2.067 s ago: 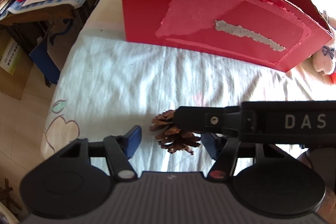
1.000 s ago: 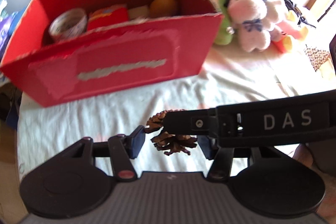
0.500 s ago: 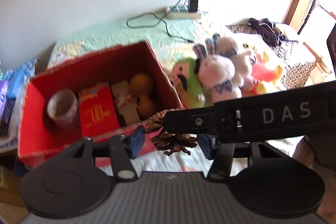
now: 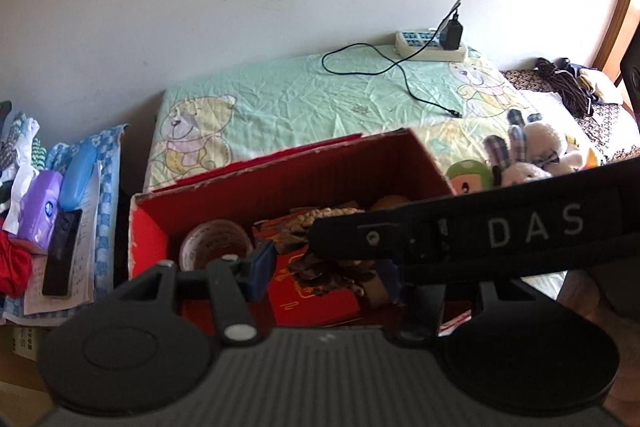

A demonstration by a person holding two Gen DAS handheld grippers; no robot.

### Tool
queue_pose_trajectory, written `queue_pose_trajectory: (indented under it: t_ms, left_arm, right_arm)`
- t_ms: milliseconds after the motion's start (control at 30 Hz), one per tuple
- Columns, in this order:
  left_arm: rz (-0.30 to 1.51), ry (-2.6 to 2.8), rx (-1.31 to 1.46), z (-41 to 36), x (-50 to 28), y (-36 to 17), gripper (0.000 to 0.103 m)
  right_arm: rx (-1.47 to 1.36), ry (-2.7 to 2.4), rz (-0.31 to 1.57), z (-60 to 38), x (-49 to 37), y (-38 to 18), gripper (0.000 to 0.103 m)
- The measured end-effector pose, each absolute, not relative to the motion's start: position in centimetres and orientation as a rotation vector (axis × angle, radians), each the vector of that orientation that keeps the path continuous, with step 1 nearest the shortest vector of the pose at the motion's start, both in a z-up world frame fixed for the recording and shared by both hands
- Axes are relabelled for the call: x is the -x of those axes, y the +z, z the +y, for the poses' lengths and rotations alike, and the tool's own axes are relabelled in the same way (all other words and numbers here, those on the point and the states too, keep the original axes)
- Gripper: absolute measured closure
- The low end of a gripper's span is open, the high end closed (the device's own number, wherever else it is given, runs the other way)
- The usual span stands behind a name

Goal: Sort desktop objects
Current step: 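Lift the pinecone with the right gripper and carry it over the red box, then lower the pinecone with the right gripper into the box beside the tape roll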

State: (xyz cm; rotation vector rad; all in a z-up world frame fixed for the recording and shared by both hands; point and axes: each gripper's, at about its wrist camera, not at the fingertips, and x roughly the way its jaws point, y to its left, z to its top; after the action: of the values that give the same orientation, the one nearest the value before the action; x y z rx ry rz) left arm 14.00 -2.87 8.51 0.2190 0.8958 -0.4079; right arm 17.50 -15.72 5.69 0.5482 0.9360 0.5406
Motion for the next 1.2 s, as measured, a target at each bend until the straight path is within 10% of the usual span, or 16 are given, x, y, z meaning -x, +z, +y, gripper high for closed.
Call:
queue_pose_trajectory:
  t_ms: [1200]
  left_arm:
    - [1.287,-0.247,-0.275,1.9,-20.1,-3.1,0.044]
  right_arm:
    - [-0.582,0.599,1.385,-8.4,-24.9,-5.7,0.056]
